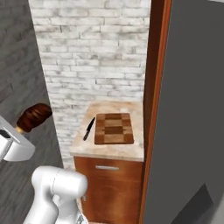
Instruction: Retrieve the steak from the fridge and place it on the cutting board.
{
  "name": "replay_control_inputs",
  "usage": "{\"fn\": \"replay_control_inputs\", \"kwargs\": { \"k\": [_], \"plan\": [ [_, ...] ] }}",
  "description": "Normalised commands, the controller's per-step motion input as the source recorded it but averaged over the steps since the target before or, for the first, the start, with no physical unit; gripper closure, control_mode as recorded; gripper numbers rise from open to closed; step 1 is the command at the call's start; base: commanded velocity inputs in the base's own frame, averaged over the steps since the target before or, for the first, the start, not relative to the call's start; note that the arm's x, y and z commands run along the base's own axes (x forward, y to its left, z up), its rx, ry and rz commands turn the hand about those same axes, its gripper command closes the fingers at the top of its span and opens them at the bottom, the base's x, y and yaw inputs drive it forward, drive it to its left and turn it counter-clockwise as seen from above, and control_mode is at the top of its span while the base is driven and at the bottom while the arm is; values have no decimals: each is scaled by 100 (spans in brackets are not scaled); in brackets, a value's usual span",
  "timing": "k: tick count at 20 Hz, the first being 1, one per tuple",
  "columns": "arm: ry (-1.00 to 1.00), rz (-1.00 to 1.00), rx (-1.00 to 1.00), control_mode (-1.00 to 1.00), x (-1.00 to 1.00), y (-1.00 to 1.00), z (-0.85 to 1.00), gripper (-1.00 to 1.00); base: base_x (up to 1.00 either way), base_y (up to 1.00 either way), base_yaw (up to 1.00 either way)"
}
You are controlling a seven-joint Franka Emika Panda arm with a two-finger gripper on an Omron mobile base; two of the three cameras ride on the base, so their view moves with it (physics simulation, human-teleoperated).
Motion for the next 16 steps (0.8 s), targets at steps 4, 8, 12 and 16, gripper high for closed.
{"fn": "replay_control_inputs", "kwargs": {
  "k": [4,8,12,16],
  "plan": [
    [0,0,0,100,0,0,0,100,67,0,0],
    [0,0,0,-100,14,0,-3,100,49,0,0],
    [0,0,0,-100,54,-3,-13,100,0,0,0],
    [12,-4,0,-100,66,-24,-28,100,0,0,0]
  ]
}}
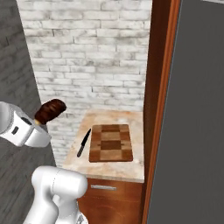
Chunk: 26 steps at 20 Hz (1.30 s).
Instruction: Retrieve the steak from the fridge and place it on the cutting board.
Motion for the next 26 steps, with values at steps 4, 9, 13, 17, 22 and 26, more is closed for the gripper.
{"fn": "replay_control_inputs", "kwargs": {
  "k": [4,9,13,17,22,26],
  "plan": [
    [38,-12,0,-100,100,-41,-53,100,0,0,0],
    [45,-8,2,-100,100,-51,-52,100,0,0,0],
    [27,-4,0,-100,100,-44,-85,100,0,0,0],
    [18,-1,0,-100,96,-9,-96,100,0,0,0],
    [1,0,0,-100,94,0,-66,100,0,0,0],
    [-3,0,1,-100,61,-2,-67,100,0,0,0]
  ]
}}
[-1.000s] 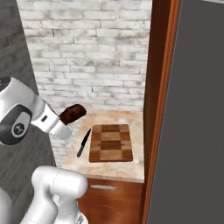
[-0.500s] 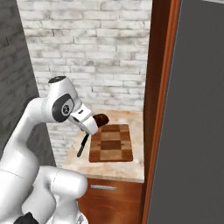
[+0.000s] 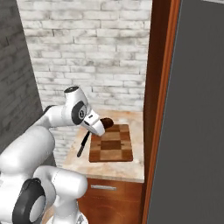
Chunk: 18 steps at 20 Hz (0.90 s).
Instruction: Retrieve the steak from the fridge and place it on the cutting board.
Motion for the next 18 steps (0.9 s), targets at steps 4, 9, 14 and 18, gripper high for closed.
{"fn": "replay_control_inputs", "kwargs": {
  "k": [4,9,14,18],
  "plan": [
    [-2,-3,11,-100,37,-8,-82,100,0,0,0],
    [-1,-4,13,-100,27,-24,-77,100,0,0,0],
    [-13,0,0,-100,28,0,-22,100,0,0,0],
    [-4,1,0,-100,16,-4,-8,100,0,0,0]
  ]
}}
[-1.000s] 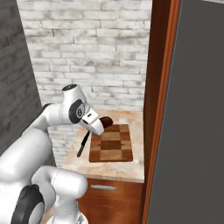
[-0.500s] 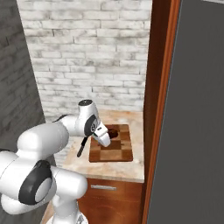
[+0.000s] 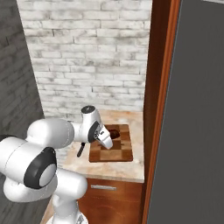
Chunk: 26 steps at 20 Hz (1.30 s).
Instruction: Retrieve the steak from the fridge and place it on the cutting board.
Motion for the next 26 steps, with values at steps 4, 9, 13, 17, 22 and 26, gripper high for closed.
{"fn": "replay_control_inputs", "kwargs": {
  "k": [4,9,13,17,22,26],
  "plan": [
    [4,4,1,-100,8,0,-23,100,0,0,0],
    [14,3,6,-100,5,0,-50,100,0,0,0],
    [10,4,4,-100,9,1,-42,-100,0,0,0],
    [5,3,0,-100,4,4,-17,-100,0,0,0],
    [-4,1,1,-100,-42,2,19,-100,0,0,0],
    [0,-2,17,-100,-34,2,100,-100,0,0,0]
  ]
}}
